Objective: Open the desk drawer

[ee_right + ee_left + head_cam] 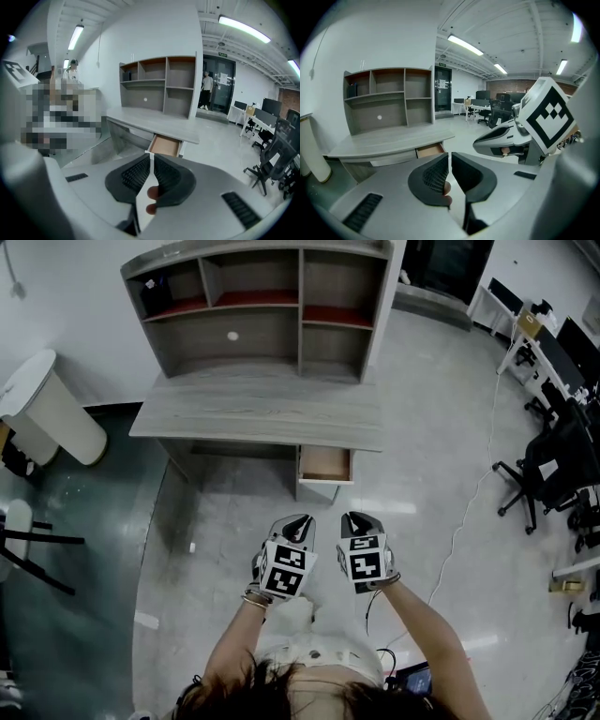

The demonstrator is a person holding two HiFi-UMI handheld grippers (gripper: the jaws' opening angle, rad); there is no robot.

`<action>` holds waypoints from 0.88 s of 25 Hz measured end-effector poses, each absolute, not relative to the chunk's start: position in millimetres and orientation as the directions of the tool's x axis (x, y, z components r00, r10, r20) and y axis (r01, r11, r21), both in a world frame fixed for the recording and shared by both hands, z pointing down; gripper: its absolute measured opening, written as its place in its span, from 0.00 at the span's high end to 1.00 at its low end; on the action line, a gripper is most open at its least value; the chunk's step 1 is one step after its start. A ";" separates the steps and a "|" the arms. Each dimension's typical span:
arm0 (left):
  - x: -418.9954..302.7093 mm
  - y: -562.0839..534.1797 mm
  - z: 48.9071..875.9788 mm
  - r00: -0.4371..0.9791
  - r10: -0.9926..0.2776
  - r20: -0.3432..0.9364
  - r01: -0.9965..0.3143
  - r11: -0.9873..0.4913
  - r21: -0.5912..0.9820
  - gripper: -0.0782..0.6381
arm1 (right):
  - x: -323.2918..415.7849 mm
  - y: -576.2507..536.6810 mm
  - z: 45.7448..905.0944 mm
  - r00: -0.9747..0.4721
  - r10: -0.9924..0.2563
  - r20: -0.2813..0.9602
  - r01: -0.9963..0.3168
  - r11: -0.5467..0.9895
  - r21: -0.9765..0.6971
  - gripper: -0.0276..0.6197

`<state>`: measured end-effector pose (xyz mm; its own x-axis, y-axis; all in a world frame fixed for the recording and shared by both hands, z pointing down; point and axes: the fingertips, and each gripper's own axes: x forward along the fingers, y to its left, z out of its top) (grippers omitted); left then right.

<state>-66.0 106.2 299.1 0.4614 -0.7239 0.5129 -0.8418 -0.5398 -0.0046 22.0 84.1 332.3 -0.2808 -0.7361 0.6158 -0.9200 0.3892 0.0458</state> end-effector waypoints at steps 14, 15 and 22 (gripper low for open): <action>-35.2 114.1 271.8 0.449 -0.762 0.467 -0.870 -0.492 0.034 0.85 | 23.4 108.6 276.2 -0.372 -0.773 0.514 -0.873 0.480 0.091 0.91; -33.9 116.5 269.1 0.450 -0.763 0.464 -0.870 -0.493 0.033 0.85 | 23.9 111.7 273.4 -0.377 -0.776 0.506 -0.873 0.480 0.087 0.91; -31.9 136.5 256.6 0.445 -0.784 0.433 -0.875 -0.483 0.026 0.85 | 29.4 134.6 261.4 -0.397 -0.785 0.476 -0.880 0.472 0.045 0.91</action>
